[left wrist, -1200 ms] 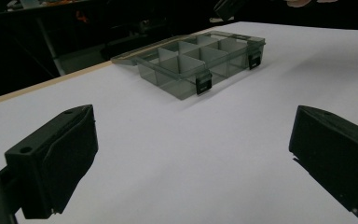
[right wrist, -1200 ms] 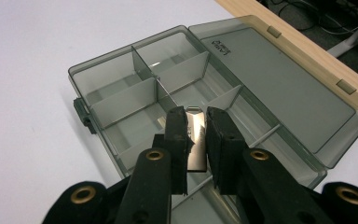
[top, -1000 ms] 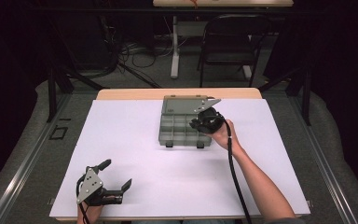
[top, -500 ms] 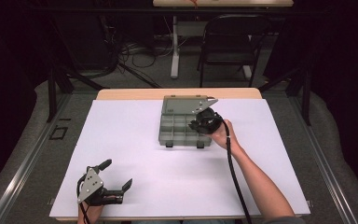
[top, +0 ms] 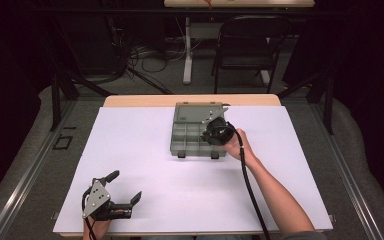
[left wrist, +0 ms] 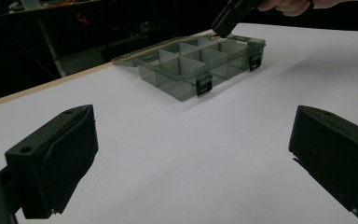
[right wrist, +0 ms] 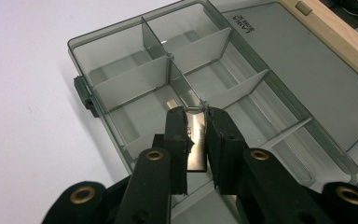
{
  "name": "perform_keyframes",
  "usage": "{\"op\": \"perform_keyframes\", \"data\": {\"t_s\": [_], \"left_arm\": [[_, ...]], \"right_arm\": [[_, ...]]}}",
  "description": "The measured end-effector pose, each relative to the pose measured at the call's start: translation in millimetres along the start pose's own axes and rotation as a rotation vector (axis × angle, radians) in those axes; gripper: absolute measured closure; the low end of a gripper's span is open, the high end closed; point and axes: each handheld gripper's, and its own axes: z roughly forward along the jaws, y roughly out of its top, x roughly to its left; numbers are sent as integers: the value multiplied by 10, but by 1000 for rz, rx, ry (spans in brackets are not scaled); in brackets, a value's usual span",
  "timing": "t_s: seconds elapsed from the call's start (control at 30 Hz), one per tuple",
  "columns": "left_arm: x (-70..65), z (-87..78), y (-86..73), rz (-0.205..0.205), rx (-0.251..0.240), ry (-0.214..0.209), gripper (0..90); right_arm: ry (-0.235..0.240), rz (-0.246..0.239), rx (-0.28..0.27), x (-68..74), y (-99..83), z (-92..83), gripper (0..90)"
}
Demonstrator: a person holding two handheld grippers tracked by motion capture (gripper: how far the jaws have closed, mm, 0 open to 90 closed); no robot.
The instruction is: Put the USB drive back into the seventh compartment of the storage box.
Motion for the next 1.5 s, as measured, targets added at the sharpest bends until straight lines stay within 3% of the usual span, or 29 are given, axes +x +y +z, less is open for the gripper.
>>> {"op": "perform_keyframes", "data": {"t_s": [0.2,0.23,0.3,0.33,0.37,0.4,0.43,0.47,0.57,0.67,0.77,1.07,1.37,1.5], "left_arm": [[-5,-12,1,0,0,0,11],[1,-10,-3,-6,-1,0,12],[5,-5,-4,-8,2,1,12],[-4,-13,3,-1,0,1,12],[-4,-13,3,-1,0,1,11],[-9,-16,5,1,-2,1,12],[-9,-17,3,1,-2,1,11],[-2,-15,1,0,1,-1,11],[-9,-12,4,0,2,1,11],[-9,-9,2,-3,3,2,12],[-11,-12,4,-2,3,3,12],[-15,0,3,0,9,1,11],[-12,-6,2,-1,8,4,11],[-13,-5,3,1,9,4,11]], "right_arm": [[2,-7,28,17,3,50,790],[4,2,37,27,2,61,714],[6,-2,43,19,2,62,671],[11,23,38,11,-6,27,527],[11,23,38,11,-6,27,527],[5,45,23,18,-19,-35,405],[14,50,14,13,-33,-79,358],[14,50,14,13,-33,-79,358],[31,71,-2,23,-100,-221,202],[47,88,-18,43,-214,-386,108],[55,101,-21,54,-277,-463,55],[79,116,-41,192,-568,-773,0],[37,134,-89,400,-949,-1058,0],[22,152,-102,451,-1088,-1081,0]]}}
